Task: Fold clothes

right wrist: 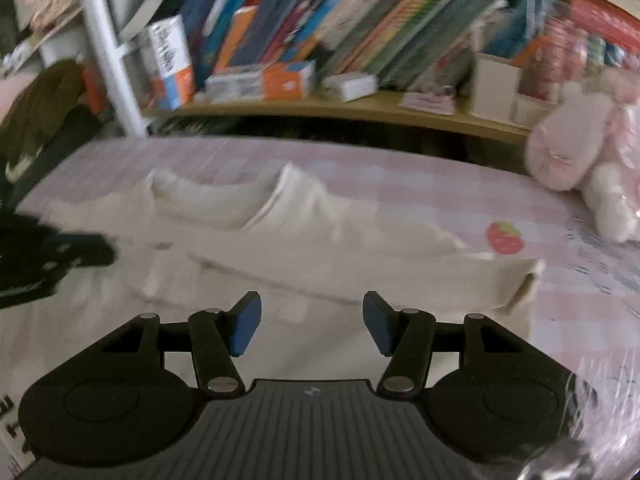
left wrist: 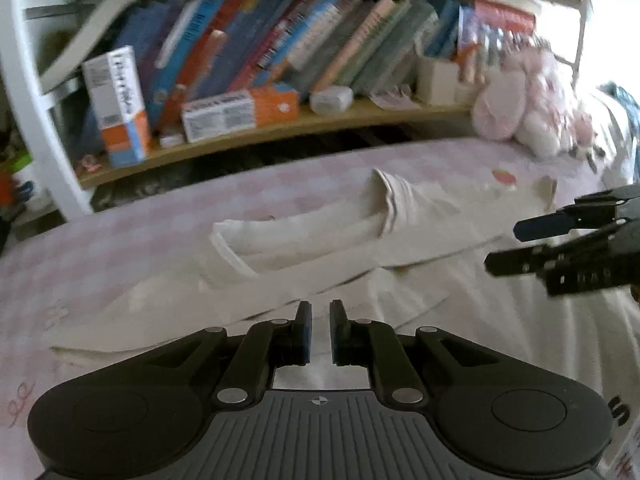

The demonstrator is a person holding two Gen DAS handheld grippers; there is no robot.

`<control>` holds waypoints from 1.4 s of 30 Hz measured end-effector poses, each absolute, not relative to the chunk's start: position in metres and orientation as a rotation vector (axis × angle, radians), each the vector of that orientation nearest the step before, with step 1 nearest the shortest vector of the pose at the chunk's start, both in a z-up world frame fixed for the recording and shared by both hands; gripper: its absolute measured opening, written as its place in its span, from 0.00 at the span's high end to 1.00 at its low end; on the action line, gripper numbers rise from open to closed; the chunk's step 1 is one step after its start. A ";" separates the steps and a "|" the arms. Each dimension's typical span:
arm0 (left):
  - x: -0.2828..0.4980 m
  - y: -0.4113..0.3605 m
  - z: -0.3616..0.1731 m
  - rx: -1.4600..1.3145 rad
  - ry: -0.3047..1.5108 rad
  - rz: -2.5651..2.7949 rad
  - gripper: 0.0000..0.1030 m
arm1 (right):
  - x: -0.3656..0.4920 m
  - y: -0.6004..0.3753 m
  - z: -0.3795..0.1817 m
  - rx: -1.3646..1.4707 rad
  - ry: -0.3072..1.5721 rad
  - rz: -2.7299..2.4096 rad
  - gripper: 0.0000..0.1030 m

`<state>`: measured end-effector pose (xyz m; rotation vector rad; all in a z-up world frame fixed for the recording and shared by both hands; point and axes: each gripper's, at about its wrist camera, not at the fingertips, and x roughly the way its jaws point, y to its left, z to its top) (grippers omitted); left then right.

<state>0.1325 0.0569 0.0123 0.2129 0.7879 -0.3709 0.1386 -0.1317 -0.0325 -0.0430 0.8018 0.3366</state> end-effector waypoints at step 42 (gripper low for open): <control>0.112 0.055 -0.004 0.567 0.743 -0.460 0.88 | 0.136 -0.121 -0.046 -0.100 0.846 0.365 0.44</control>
